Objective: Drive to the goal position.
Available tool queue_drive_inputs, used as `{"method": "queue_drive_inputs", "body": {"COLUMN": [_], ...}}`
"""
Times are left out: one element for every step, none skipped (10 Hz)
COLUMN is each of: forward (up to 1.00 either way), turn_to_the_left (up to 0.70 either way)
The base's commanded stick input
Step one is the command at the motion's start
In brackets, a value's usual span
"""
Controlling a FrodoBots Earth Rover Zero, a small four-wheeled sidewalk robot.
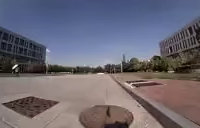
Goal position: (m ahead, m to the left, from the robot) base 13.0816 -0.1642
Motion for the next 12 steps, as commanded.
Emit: {"method": "queue_drive_inputs", "body": {"forward": [0.70,0.70,0.70,0.70,0.70,0.70,0.70,0.70,0.70,0.70,0.70,0.70], "turn_to_the_left": [0.00,0.00,-0.10,-0.29,-0.17,0.00,0.00,0.00,0.00,0.00,0.00,0.00]}}
